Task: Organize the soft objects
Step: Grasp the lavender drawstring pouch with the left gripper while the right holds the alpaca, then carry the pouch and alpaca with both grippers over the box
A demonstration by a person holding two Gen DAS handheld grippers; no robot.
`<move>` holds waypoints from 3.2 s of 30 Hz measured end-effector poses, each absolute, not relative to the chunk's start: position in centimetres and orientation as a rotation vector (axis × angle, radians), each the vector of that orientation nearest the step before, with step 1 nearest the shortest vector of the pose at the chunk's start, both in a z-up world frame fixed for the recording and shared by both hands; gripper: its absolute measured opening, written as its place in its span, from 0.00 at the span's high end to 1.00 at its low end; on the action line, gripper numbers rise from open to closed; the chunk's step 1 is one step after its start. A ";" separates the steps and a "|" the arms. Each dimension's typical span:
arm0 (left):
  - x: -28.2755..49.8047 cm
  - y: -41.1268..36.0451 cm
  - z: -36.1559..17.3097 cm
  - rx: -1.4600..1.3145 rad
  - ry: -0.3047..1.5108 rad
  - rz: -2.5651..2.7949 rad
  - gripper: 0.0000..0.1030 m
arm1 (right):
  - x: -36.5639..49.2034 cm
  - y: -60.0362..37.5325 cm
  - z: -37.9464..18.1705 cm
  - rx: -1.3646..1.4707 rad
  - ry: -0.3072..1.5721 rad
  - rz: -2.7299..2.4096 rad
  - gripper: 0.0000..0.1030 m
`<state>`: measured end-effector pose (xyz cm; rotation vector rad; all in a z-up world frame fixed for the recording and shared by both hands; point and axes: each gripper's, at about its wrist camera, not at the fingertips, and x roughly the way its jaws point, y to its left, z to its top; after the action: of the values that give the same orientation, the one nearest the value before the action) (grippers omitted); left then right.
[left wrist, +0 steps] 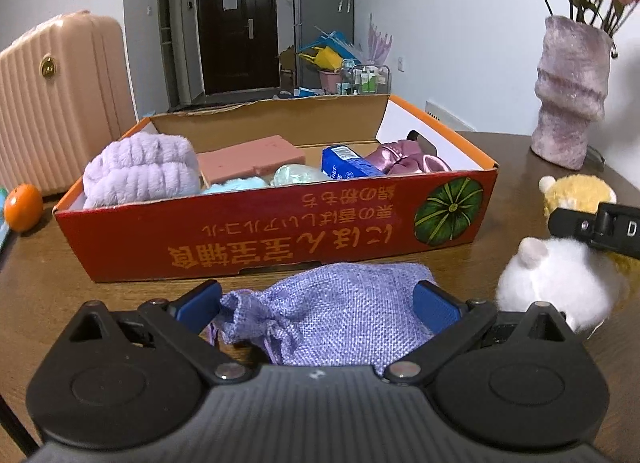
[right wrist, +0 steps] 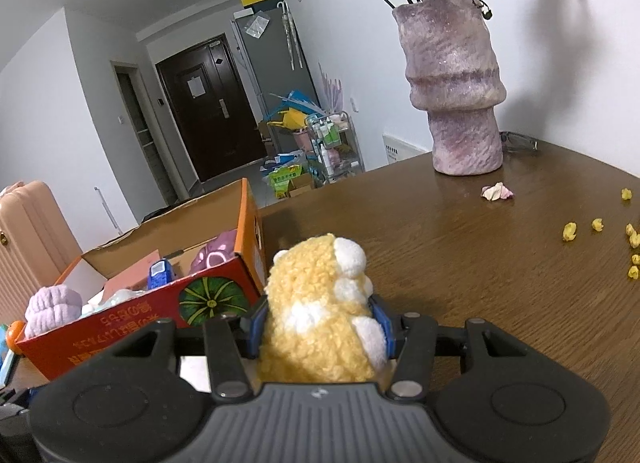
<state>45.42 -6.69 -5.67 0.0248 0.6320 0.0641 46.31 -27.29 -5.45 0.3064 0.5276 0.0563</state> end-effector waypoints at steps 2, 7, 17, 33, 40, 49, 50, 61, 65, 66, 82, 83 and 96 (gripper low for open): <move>45.5 -6.9 -5.8 0.040 0.634 0.064 0.00 | 46.3 -27.2 -5.4 0.298 0.523 0.053 0.51; 45.9 -6.7 -6.3 0.030 0.664 0.061 0.00 | 46.0 -26.9 -5.3 0.273 0.508 0.042 0.51; 45.8 -6.2 -6.8 0.010 0.692 0.042 0.01 | 45.8 -26.8 -5.2 0.271 0.503 0.041 0.51; 44.6 -5.8 -5.6 -0.039 0.641 -0.050 0.59 | 45.7 -26.9 -5.1 0.276 0.487 0.057 0.51; 42.8 -6.0 -3.7 -0.028 0.531 -0.068 0.59 | 45.4 -26.8 -4.6 0.280 0.457 0.066 0.51; 41.8 -6.0 -1.6 -0.036 0.433 -0.077 0.59 | 44.5 -26.1 -3.2 0.263 0.383 0.088 0.51; 41.7 -5.9 -1.4 -0.038 0.425 -0.077 0.59 | 44.5 -26.0 -3.0 0.259 0.374 0.091 0.51; 42.0 -4.0 0.5 -0.077 0.342 -0.027 0.59 | 45.1 -24.2 -2.0 0.265 0.317 0.108 0.51; 42.7 -3.2 0.9 -0.085 0.324 -0.008 0.59 | 45.8 -23.0 -1.8 0.263 0.302 0.119 0.51; 42.9 -3.0 1.0 -0.086 0.318 -0.004 0.59 | 46.1 -22.6 -1.7 0.262 0.296 0.121 0.51; 46.8 -0.4 1.9 -0.100 0.251 0.074 0.59 | 50.3 -18.7 -1.4 0.261 0.264 0.153 0.51; 47.1 -0.4 1.9 -0.098 0.248 0.078 0.59 | 50.7 -18.4 -1.4 0.259 0.263 0.155 0.51; 50.1 0.5 1.5 -0.083 0.228 0.131 0.59 | 54.1 -16.0 -1.9 0.252 0.266 0.155 0.51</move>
<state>50.12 0.51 1.55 -0.0825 0.2285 0.1308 54.14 -16.01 -1.92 0.2517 0.2661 0.1553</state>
